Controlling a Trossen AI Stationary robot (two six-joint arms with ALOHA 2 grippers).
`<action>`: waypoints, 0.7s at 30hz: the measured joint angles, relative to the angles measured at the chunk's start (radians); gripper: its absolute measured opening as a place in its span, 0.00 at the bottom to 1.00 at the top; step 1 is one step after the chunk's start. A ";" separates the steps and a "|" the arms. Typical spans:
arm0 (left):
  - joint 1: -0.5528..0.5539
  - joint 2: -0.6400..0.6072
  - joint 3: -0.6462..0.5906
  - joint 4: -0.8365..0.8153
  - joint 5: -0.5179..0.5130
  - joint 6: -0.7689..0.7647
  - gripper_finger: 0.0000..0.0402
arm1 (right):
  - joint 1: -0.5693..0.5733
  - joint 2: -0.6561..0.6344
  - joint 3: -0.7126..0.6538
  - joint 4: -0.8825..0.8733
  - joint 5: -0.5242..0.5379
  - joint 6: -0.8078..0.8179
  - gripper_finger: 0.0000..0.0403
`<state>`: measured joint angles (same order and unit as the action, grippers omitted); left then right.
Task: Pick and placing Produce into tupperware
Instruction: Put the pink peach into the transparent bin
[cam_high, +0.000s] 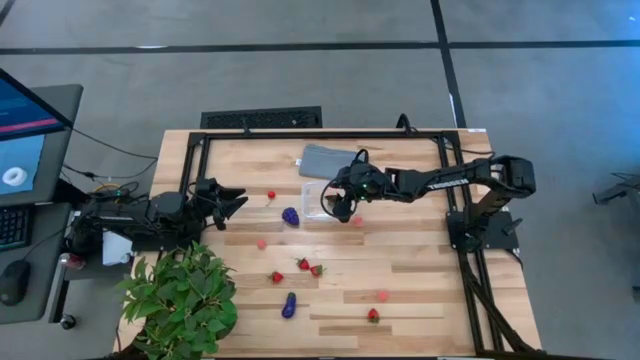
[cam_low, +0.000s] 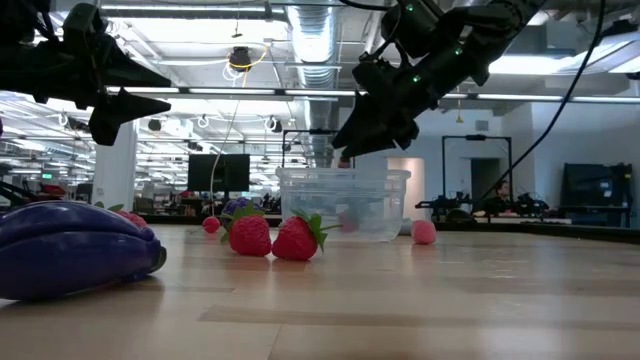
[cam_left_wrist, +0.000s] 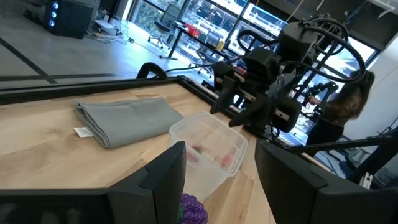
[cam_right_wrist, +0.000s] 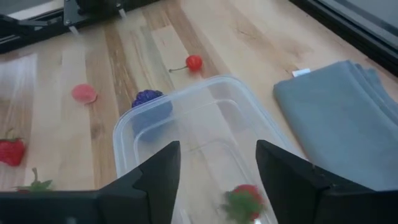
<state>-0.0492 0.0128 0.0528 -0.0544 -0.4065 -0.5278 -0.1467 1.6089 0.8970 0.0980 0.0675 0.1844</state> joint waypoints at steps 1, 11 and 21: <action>0.000 0.000 0.000 0.000 0.000 0.000 0.46 | 0.000 0.000 0.000 0.001 -0.001 0.000 0.60; 0.000 0.000 0.000 0.000 0.002 0.000 0.46 | 0.023 -0.195 0.004 -0.250 -0.064 -0.018 0.62; 0.000 0.000 0.000 0.000 0.002 0.001 0.46 | 0.141 -0.442 -0.036 -0.668 0.066 0.067 0.62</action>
<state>-0.0494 0.0128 0.0530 -0.0547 -0.4049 -0.5272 -0.0054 1.1665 0.8609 -0.5696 0.1331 0.2515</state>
